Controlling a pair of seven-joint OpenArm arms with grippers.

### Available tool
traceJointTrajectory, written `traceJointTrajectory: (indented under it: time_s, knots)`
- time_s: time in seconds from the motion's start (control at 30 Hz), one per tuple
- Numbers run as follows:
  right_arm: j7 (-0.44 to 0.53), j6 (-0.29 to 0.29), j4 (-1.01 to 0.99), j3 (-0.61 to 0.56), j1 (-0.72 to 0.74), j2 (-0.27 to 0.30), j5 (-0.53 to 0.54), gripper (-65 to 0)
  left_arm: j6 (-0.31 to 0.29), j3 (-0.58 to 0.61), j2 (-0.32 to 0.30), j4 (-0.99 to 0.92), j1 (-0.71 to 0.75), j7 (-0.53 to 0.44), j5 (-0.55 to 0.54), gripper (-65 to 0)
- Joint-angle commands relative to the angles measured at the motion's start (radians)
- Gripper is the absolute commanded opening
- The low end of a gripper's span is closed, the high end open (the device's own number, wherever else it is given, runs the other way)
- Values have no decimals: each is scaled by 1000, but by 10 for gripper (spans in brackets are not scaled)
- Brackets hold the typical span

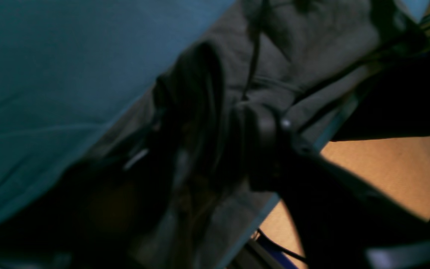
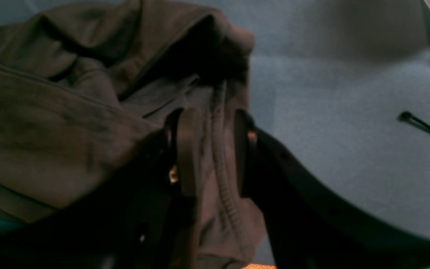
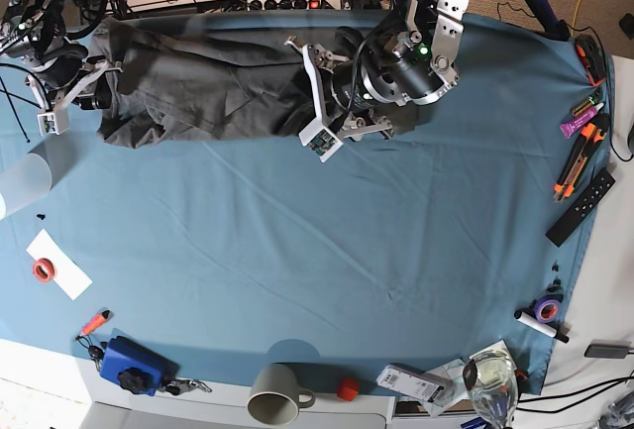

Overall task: Fold the T-shirt properly
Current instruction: 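Grasp the strip end with the left gripper and fold it toward the right gripper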

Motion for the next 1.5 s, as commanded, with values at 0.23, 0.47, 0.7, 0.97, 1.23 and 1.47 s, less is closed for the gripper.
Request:
traceJointTrajectory:
  time_s: [0.23,0.47,0.7,0.97,1.23,1.47]
  knots:
    - [26,2,16,8,5,18,10,-489,40,3,11,79,-5,43,-112,-336]
    - [26,2,16,8,5,18,10,-489,164,-17,11,124,-5,12,144,-585]
    - [34,2,16,8,5,18,10,-489,228,-117,11,124,-5,-9,338,-650]
    - [40,2,16,8,6,18,10,-489,180,-180,-33,70,18,11,253,-650]
    - [40,2,16,8,8,18,10,-489,142,-180,-33,63,29,13,174,-650]
    - [40,2,16,8,8,18,10,-489,95,-180,-33,63,79,13,106,-650]
